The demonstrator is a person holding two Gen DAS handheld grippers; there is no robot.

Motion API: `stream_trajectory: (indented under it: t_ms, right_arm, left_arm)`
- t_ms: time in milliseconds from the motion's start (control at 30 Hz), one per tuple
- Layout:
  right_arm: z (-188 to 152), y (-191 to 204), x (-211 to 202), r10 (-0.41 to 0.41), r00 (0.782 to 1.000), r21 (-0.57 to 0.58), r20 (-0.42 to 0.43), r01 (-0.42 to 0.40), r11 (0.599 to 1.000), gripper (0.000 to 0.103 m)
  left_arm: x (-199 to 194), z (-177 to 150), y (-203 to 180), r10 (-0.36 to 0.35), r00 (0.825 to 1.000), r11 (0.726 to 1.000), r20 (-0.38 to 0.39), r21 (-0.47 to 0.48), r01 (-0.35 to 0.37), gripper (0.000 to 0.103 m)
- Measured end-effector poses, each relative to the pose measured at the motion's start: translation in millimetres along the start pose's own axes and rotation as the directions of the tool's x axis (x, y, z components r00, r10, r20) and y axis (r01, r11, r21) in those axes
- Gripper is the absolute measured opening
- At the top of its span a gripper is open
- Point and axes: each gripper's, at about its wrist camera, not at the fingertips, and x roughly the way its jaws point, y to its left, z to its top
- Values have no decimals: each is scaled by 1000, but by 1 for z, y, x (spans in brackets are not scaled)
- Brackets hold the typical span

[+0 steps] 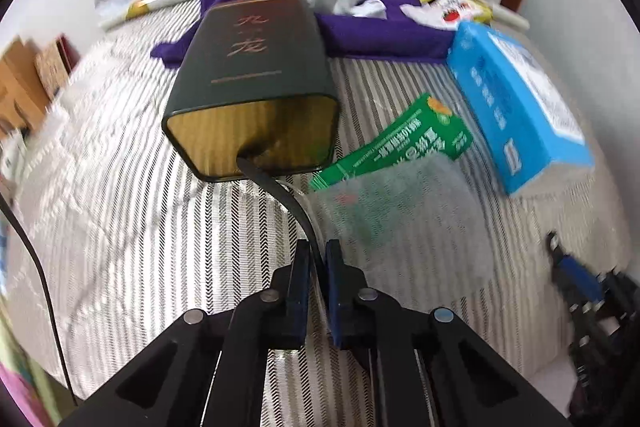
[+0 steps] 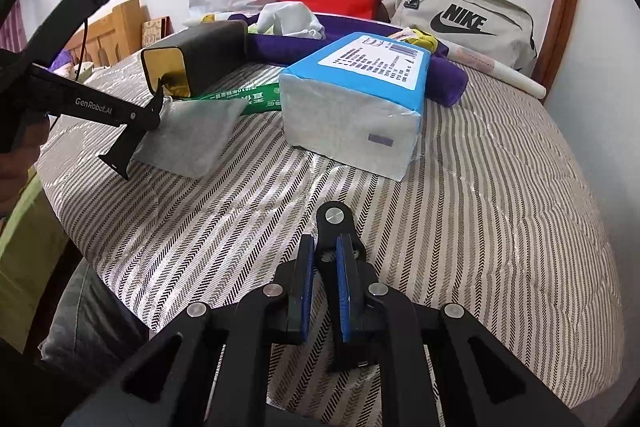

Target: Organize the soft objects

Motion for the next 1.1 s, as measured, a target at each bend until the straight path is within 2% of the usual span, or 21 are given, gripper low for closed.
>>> stream_trajectory:
  t_ms: [133,300,500,633,767,833,967,1100]
  right_arm:
    - [1,-1,1,3,1000,16,1,-3,1000,12]
    - [1,-2,2,10,1000,11,11,-10,1000,11]
    - [2,-5,-2,37,999,34,12,-37,999,0]
    - [3,-4,-2,33,999,36,-15,-32,999,0]
    - [1,-14,-3,50,998,74,-37,-48,996,2]
    - [-3,-19,-6,43,998,79,-43,-40,996,8]
    - [-8,-20,-9,49,998,77,-38,-46,996,11]
    - [-9,-18,-10,58,997,63,-41,-55,996,21]
  left_arm:
    - [2,2,6,-29,1000,999,5,-39,30,11]
    - [3,1,9,-57,998,997,24,-50,58,8]
    - [-5,-2,19,-99,995,992,33,-79,101,7]
    - [-6,-5,17,-103,994,993,24,-62,104,7]
    - [-3,-6,15,-100,995,993,16,-58,101,7]
    - [-1,-7,14,-98,995,994,9,-54,98,7]
    - [0,-7,12,-97,995,994,4,-46,97,7]
    - [1,-7,12,-99,995,994,0,-40,99,7]
